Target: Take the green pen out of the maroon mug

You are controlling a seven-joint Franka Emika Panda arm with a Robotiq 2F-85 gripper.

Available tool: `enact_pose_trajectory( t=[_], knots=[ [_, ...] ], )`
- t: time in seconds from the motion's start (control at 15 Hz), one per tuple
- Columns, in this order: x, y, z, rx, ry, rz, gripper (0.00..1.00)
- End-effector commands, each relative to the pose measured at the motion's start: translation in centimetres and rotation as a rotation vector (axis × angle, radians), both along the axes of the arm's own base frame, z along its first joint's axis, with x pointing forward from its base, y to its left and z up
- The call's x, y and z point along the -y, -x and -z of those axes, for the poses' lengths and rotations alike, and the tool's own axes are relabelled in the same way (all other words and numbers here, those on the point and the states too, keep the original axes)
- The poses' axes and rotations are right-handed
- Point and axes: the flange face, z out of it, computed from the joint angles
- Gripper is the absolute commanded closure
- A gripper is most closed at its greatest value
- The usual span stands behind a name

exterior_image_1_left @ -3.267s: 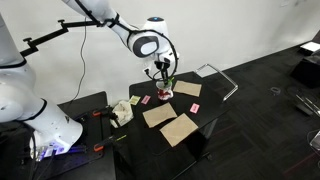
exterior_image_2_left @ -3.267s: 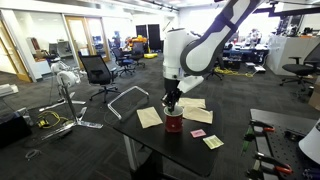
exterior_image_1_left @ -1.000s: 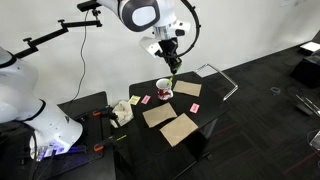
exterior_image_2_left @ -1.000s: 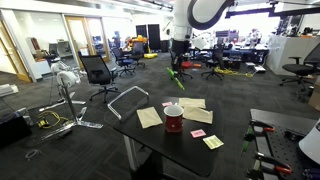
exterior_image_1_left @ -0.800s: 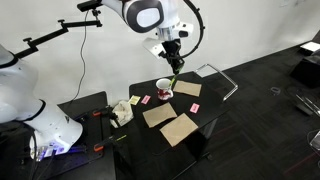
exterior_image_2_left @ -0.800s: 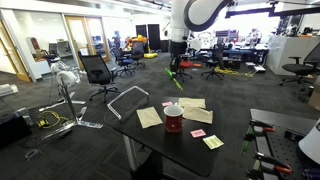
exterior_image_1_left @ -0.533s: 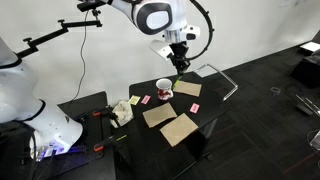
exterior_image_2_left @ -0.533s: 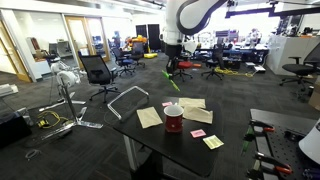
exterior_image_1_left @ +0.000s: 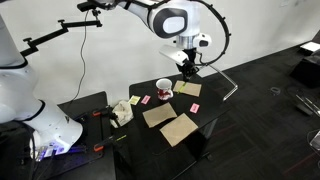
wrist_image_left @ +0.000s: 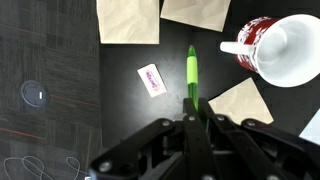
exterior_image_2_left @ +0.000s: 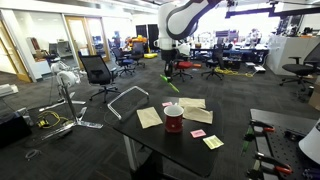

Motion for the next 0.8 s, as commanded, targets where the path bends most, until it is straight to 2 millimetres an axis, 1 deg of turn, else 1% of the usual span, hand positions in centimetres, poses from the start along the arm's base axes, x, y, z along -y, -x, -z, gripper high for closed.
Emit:
enact_pose_trajectory(
  t=[0.0,0.4,0.73],
  knots=[
    [0.9,-1.7,1.3,-0.054,-0.009,-0.024,0.98],
    [1.0,-3.1,5.2,-0.12,-0.017,-0.028,0.98],
    [0.6,-3.5,7.6,-0.192,-0.018,-0.025,0.98]
  ],
)
